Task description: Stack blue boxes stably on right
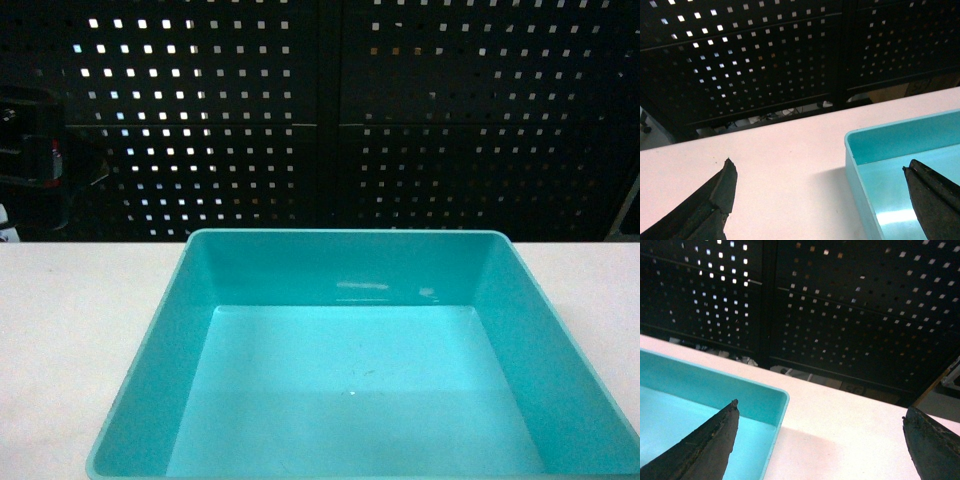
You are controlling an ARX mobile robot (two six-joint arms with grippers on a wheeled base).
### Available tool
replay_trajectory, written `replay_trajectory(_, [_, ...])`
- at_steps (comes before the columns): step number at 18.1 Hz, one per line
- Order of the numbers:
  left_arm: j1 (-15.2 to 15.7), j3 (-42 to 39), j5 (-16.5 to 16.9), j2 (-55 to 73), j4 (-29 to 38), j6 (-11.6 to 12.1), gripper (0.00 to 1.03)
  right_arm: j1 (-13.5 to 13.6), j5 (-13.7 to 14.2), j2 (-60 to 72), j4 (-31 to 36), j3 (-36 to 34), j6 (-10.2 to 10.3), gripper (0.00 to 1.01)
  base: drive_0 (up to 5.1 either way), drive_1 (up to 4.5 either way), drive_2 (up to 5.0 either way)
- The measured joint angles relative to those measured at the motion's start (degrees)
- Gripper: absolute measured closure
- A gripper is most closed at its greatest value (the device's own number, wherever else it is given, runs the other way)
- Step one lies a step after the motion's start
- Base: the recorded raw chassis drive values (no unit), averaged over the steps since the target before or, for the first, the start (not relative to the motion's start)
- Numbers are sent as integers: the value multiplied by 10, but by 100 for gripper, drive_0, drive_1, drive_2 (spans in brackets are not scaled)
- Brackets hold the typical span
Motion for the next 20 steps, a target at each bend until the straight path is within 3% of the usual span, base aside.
replay_trajectory(6, [-16,153,4,112,-156,-4,5,25,-15,112,-192,145,-33,3,0,0,0])
replay_trajectory(8, [-24,176,-1,125,-186,-4,5,28,-9,135,-229,175,-46,3,0,0,0])
replay_trajectory(10, [-30,187,-9,133,-222,-9,5,28,-6,148,-254,187,-57,3,0,0,0])
replay_trajectory(20, [-56,191,-43,218,-302,-87,5,32,20,234,-275,188,-55,3,0,0,0])
